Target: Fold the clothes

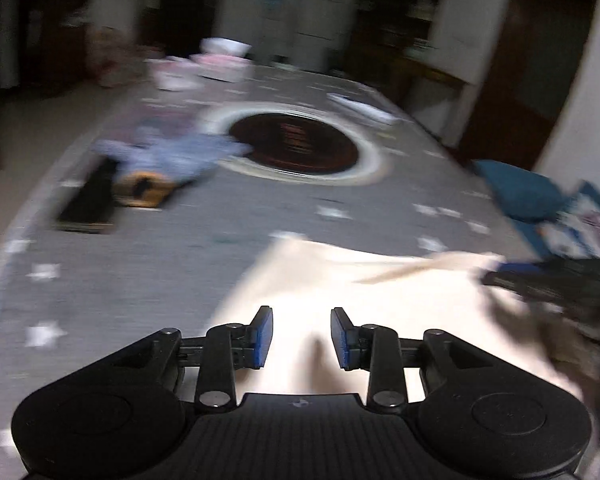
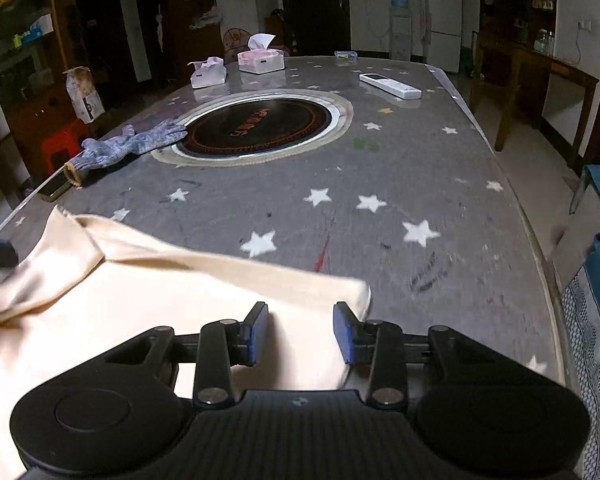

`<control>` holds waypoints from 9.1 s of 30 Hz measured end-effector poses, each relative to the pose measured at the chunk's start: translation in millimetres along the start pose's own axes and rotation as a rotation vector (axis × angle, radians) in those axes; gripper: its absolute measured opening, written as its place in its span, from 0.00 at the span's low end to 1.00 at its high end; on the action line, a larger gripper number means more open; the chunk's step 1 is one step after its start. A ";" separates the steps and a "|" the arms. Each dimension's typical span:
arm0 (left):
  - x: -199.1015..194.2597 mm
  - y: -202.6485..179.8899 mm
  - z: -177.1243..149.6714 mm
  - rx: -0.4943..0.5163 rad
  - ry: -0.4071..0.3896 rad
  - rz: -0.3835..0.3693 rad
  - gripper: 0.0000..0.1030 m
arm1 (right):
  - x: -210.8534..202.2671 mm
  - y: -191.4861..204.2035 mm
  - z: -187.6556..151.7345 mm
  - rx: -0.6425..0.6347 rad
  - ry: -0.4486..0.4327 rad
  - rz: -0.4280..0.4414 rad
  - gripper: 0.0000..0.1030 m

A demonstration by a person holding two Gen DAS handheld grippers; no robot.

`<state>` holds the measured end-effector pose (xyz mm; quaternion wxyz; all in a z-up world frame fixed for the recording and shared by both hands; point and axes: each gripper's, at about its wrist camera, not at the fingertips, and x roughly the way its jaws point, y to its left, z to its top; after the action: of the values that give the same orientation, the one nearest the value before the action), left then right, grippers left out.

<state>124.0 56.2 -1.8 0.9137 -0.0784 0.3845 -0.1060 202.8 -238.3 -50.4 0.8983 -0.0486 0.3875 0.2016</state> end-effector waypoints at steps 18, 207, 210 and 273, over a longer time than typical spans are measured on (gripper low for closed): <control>44.5 20.9 17.1 0.008 -0.041 0.257 0.44 | 55.3 10.0 45.3 -0.037 -0.001 0.017 0.48; -63.1 -19.7 -95.0 0.167 -0.056 -0.216 0.05 | -130.7 169.5 -133.4 -0.773 0.010 0.459 0.02; -52.7 -8.1 -84.4 0.109 -0.068 -0.166 0.05 | -130.5 170.6 -135.1 -0.780 0.014 0.461 0.02; -59.8 -71.4 -133.4 0.410 -0.048 -0.149 0.26 | -141.9 129.7 -137.0 -0.548 0.013 0.358 0.24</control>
<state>-22.2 -5.8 -36.9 0.9090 0.0781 0.3262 -0.2474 -29.5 -199.2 -35.1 0.7995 -0.2210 0.3267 0.4529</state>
